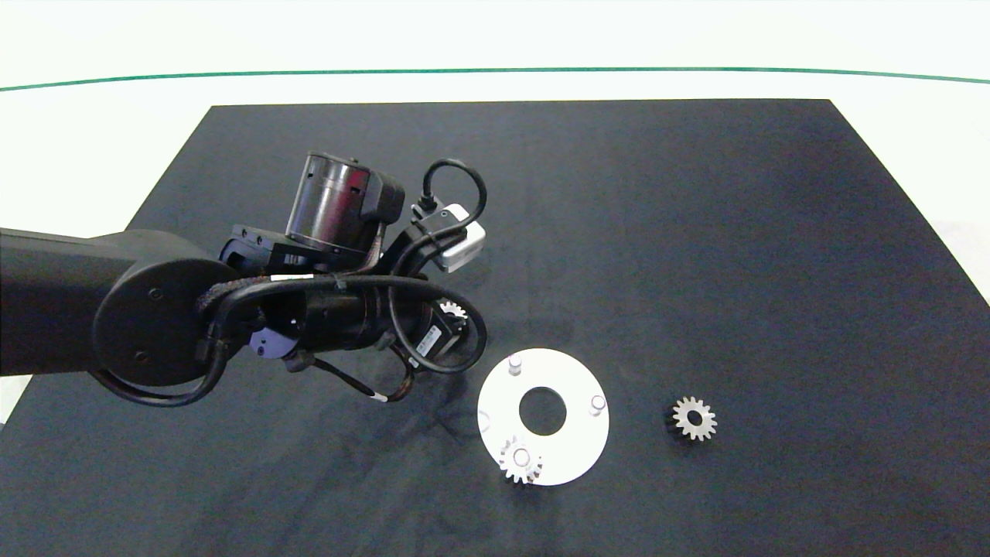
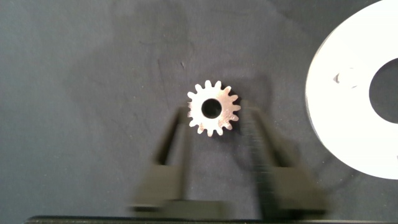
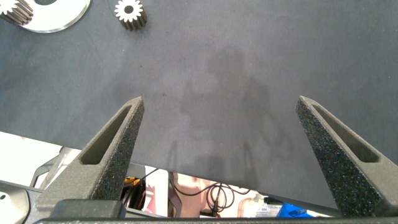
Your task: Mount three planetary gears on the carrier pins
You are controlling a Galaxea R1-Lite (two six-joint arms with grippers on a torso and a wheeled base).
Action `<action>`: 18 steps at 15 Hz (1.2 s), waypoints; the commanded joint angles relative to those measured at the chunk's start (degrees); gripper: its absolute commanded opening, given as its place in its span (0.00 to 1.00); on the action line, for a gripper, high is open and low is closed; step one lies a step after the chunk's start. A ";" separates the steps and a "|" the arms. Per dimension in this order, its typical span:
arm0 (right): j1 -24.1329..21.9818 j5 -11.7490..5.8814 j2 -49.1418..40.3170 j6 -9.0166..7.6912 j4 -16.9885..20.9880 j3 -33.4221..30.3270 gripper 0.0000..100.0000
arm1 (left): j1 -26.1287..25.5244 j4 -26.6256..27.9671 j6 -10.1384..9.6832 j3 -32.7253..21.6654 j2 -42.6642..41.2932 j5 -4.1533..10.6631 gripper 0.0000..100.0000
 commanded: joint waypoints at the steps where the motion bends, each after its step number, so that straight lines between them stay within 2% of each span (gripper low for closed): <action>1: 0.03 -0.01 -0.02 -0.07 0.17 0.25 1.00 | 0.19 -0.15 -0.17 0.49 1.14 -0.11 1.00; 4: 0.03 -0.01 -0.02 -0.07 0.17 0.52 1.00 | 0.28 -0.77 -0.79 0.67 2.28 -0.20 1.00; 10: -0.06 -0.09 -0.02 -0.07 0.17 0.96 1.00 | 1.68 -2.52 -0.35 0.23 4.22 -0.99 1.00; 15: 0.03 -0.89 -0.02 -0.07 0.17 1.39 1.00 | 2.12 -3.23 -0.35 0.23 5.18 -1.69 1.00; 18: 0.03 -0.97 -0.10 -0.07 0.17 1.39 1.00 | 2.30 -3.23 -0.35 0.23 5.53 -2.13 0.95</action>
